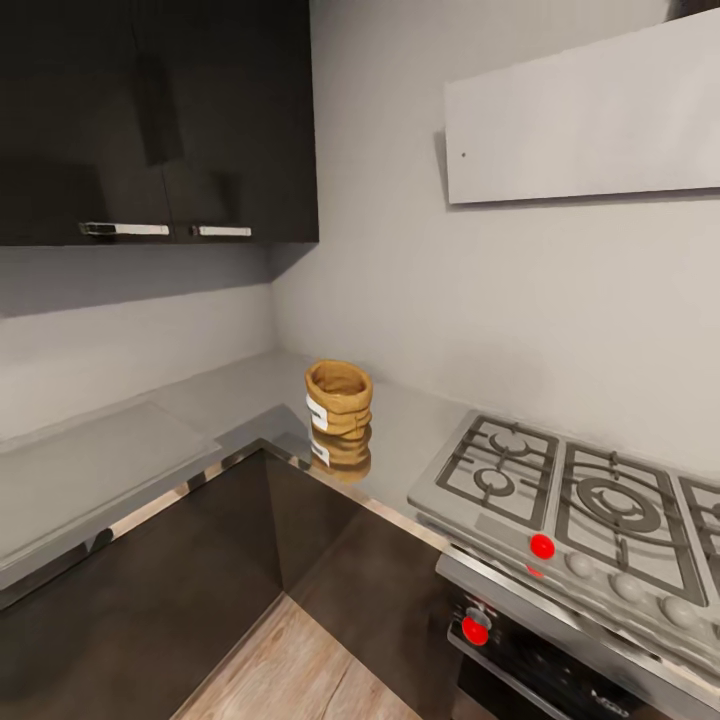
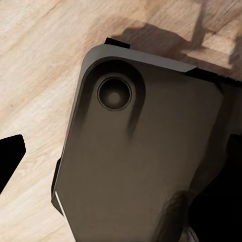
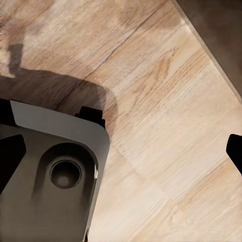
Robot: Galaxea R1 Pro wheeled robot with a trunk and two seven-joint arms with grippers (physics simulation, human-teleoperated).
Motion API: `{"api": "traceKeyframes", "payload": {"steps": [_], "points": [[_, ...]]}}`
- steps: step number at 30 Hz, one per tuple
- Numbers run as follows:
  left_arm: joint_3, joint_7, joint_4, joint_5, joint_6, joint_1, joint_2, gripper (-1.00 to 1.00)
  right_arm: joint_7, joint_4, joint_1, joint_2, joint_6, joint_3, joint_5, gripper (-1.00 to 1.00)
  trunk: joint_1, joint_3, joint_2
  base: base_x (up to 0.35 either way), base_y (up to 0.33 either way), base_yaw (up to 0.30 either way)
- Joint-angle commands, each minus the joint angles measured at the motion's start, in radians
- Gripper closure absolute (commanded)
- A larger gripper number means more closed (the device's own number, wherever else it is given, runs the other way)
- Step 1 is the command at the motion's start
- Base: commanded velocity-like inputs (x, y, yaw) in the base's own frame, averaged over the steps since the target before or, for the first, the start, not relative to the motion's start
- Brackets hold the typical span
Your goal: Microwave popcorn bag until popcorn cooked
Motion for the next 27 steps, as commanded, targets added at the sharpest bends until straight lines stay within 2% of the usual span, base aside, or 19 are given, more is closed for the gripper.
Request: {"api": "traceKeyframes", "payload": {"steps": [1, 5, 7, 11, 13, 16, 18, 20, 22, 24, 27], "points": [[0.005, 0.000, -0.001, 0.001, -0.001, 0.000, 0.000, -1.00, 0.000, 0.003, -0.001, 0.000, -0.004, 0.004, 0.000, -1.00, 0.000, -0.001, -0.001, 0.000, 0.000, 0.000], [0.005, 0.000, -0.001, 0.001, -0.001, 0.000, 0.000, -1.00, 0.006, 0.003, -0.001, -0.001, -0.002, 0.005, 0.004, -1.00, 0.000, -0.001, -0.001, 0.000, 0.000, 0.000], [0.005, 0.000, 0.000, 0.001, 0.000, 0.000, 0.000, -1.00, 0.008, -0.015, -0.001, -0.003, 0.076, 0.011, 0.015, -1.00, 0.000, -0.001, -0.001, 0.000, 0.000, 0.000], [0.005, 0.000, 0.000, 0.001, 0.000, 0.000, 0.000, -1.00, 0.015, -0.123, -0.001, 0.012, 0.126, 0.011, 0.019, -1.00, 0.000, -0.001, -0.001, 0.000, 0.000, 0.000], [0.005, 0.000, 0.001, 0.001, 0.000, 0.000, 0.000, -1.00, 0.017, -0.174, -0.001, 0.029, 0.147, 0.012, 0.033, -1.00, 0.000, -0.001, -0.001, 0.000, 0.000, 0.000], [0.005, 0.000, 0.001, 0.001, 0.000, 0.000, 0.000, -1.00, 0.017, -0.246, -0.001, 0.078, 0.185, 0.012, 0.103, -1.00, 0.000, -0.001, -0.001, 0.000, 0.000, 0.000], [0.005, 0.000, 0.001, 0.001, 0.000, 0.000, -0.001, -1.00, 0.017, -0.303, -0.001, 0.119, 0.222, 0.011, 0.174, -1.00, 0.000, -0.001, -0.001, 0.000, 0.000, 0.000], [0.005, 0.000, 0.001, 0.001, -0.001, 0.000, -0.002, -1.00, 0.017, -0.361, -0.001, 0.148, 0.268, 0.011, 0.202, -1.00, 0.000, -0.001, -0.001, 0.000, 0.000, 0.000], [0.005, 0.000, 0.001, 0.001, 0.000, 0.000, -0.001, -1.00, 0.021, -0.481, -0.001, 0.188, 0.395, 0.011, 0.209, -1.00, 0.000, -0.001, -0.001, 0.000, 0.000, 0.000], [0.005, 0.000, 0.001, 0.001, 0.000, 0.000, 0.000, -1.00, 0.029, -0.511, -0.001, 0.203, 0.418, 0.011, 0.210, -1.00, 0.000, -0.001, -0.001, 0.000, 0.000, 0.000], [0.005, 0.000, 0.001, 0.001, 0.000, 0.000, 0.000, -1.00, 0.031, -0.517, -0.001, 0.209, 0.424, 0.011, 0.211, -1.00, 0.000, -0.001, -0.001, 0.000, 0.000, 0.000]]}}
